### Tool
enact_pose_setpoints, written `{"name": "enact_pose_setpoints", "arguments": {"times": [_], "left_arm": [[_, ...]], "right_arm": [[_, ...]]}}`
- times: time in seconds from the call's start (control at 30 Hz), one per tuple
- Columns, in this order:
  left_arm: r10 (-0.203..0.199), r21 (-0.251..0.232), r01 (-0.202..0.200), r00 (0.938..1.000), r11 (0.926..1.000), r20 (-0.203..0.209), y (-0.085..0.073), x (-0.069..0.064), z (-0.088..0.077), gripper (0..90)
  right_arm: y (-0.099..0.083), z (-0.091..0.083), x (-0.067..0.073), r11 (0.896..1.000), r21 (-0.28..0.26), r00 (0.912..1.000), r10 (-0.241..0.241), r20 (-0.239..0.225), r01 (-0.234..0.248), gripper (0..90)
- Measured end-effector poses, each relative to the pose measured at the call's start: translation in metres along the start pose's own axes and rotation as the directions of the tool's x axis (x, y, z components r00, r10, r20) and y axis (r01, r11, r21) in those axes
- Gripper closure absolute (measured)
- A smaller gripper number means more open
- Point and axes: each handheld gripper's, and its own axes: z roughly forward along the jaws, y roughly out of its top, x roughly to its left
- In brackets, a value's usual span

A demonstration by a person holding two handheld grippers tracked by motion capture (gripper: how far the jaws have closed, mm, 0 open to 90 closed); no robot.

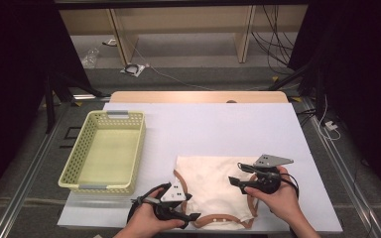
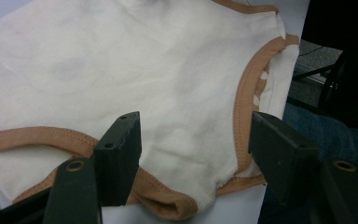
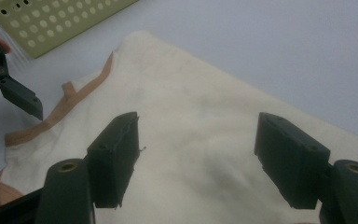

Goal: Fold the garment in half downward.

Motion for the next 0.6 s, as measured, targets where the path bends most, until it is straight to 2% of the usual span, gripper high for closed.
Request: {"name": "enact_pose_setpoints", "arguments": {"times": [0.17,0.3,0.6], "left_arm": [[0.004,-0.013,-0.004,1.0000,0.9999,0.002,0.0015,-0.0009,-0.0010,34.5],[0.007,-0.011,-0.007,1.0000,0.9999,0.000,0.0014,-0.0023,0.0005,34.6],[0.007,-0.009,-0.007,1.0000,0.9999,-0.003,0.0011,-0.0021,0.0011,34.5]], "right_arm": [[0.0027,0.0049,0.0010,1.000,-0.011,1.0000,-0.004,0.005,0.004,28.4],[0.0026,0.0013,0.0013,0.999,-0.037,0.9999,-0.007,0.014,0.008,28.6],[0.0008,-0.0035,0.0001,0.998,-0.055,0.9998,0.000,0.020,0.001,28.6]]}}
